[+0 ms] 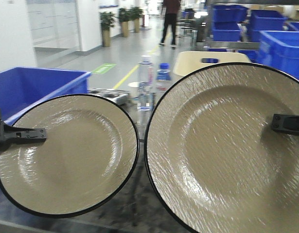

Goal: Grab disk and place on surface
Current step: 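Hold both plates raised while the base drives to the steel table, then lower the left gripper's plate onto the table and release it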

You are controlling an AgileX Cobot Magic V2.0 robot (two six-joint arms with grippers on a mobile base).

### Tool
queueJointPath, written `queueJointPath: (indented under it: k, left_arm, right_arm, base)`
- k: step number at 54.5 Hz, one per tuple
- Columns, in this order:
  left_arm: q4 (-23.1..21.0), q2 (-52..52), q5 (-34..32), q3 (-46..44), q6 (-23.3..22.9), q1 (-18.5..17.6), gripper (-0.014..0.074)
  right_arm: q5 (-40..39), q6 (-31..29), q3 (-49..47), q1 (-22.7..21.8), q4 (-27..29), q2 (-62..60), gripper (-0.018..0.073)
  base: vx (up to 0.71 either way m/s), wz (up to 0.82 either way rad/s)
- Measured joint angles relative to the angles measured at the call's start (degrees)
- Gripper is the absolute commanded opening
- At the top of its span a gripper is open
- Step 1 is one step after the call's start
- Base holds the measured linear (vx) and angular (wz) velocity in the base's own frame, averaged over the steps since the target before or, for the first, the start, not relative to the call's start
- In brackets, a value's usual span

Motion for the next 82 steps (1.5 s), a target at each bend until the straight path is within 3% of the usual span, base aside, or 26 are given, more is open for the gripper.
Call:
queueJointPath:
  k: [25, 82]
  left_arm:
    - [0.00, 0.00, 0.16, 0.00, 0.00, -0.05, -0.0007]
    - [0.05, 0.00, 0.28, 0.00, 0.05, -0.48, -0.0007]
  right_arm:
    - [-0.05, 0.00, 0.00, 0.00, -0.05, 0.00, -0.0009]
    - [-2.85, 0.00, 0.00, 0.00, 0.09, 0.00, -0.0009]
  base:
    - [0.08, -0.33]
    - [0.00, -0.01]
